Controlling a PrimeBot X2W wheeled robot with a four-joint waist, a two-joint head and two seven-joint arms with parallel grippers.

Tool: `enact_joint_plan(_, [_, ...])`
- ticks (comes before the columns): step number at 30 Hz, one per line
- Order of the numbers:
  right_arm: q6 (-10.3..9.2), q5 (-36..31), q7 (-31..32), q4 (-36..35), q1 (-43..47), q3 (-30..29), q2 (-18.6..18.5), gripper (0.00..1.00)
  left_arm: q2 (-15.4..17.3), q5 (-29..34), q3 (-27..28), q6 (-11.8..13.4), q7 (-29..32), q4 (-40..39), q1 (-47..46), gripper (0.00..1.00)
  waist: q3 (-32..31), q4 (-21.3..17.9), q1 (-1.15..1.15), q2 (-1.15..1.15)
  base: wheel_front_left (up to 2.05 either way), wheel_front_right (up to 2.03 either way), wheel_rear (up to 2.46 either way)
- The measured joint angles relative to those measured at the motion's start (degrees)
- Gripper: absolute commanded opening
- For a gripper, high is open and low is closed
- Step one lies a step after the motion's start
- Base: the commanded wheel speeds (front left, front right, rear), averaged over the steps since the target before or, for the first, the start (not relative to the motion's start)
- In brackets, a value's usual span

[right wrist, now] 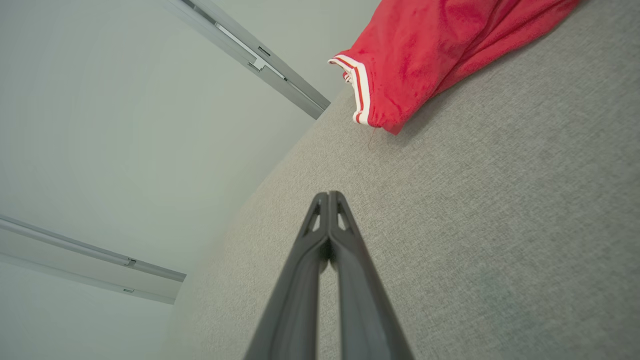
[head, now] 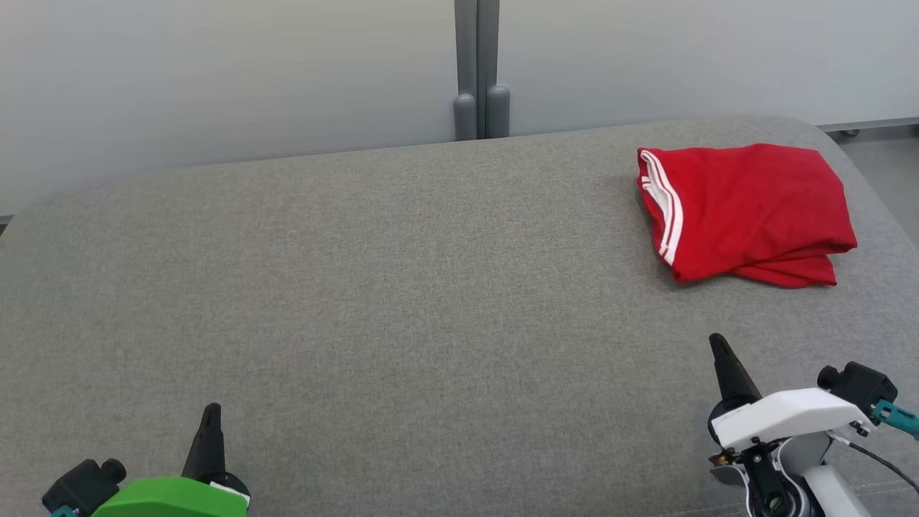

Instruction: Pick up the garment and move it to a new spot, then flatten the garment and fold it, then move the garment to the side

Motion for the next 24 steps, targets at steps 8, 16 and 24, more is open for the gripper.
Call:
enact_joint_plan(8, [0.68,4.9,1.2,0.1,-0.5,-1.7,0.1,0.0,0.0,-4.3,0.8,-1.1,1.3,0.4,-1.1,0.0,0.2,0.3,0.0,0.0,0.0,0.0,0.0])
enact_joint_plan(16, [1.8,10.3,2.6,0.3,-0.6,-3.7,0.1,0.0,0.0,-9.8,1.7,-2.0,2.6,1.4,-1.7,0.0,0.4,0.7,0.0,0.0,0.0,0.0,0.0])
enact_joint_plan(24, [3.01,15.8,3.7,0.5,-1.7,-5.8,0.2,0.0,0.0,-14.4,2.4,-3.1,4.2,2.0,-3.2,0.0,0.6,1.1,0.0,0.0,0.0,0.0,0.0])
